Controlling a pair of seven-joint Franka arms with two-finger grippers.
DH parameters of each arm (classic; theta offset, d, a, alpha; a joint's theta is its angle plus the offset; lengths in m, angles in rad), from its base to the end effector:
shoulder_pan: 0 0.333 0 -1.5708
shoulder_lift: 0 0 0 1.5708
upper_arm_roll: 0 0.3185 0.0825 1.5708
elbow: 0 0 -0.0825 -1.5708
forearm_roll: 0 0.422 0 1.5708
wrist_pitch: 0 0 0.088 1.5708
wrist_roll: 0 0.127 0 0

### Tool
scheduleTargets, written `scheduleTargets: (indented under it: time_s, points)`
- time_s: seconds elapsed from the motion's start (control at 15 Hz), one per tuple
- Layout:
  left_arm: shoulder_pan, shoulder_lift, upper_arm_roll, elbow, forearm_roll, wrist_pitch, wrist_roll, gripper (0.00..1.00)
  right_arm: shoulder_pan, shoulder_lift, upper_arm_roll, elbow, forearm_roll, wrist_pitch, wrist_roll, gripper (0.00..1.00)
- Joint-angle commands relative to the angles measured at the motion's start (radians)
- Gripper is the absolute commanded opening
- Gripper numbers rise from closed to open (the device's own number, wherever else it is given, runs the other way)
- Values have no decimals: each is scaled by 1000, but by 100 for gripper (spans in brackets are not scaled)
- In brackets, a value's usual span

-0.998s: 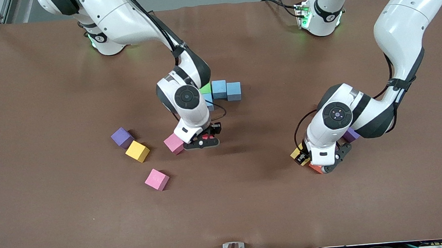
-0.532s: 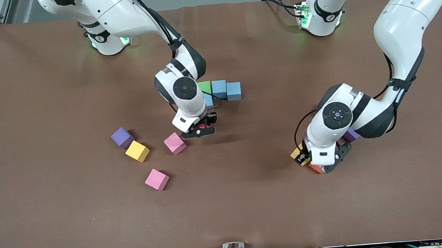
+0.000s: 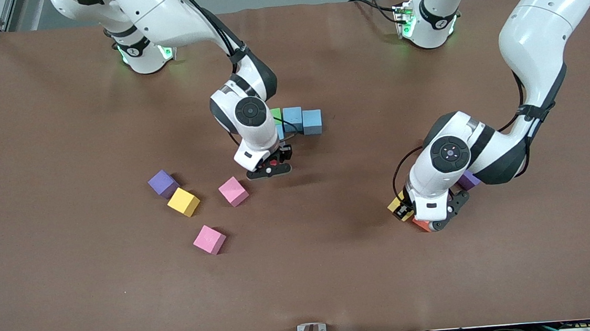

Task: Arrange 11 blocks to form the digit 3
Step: 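Carry the red cube with the right gripper to the blue cube, then lower the red cube beside the blue cube and open the right gripper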

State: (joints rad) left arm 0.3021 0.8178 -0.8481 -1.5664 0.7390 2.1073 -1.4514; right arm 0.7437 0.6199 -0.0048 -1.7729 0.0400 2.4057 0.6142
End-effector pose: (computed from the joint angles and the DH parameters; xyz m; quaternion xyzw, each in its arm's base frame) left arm 0.6831 -0.2638 0.2416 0.9395 0.3408 0.0337 0.0028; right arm 0.5091 0.4651 0.1655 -0.9988 -0.0480 0.0026 0.0135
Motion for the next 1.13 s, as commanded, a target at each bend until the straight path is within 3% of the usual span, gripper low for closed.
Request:
scheduleTargets:
  time_s: [0.0,1.06]
  points:
    - [-8,-12,3,6,-10,-20,0,41,14,-42,-3,-53,15,20,30,4]
    - [-9,-9,3,6,-10,-20,0,41,32,-72,-3,-94,15,64,113,4]
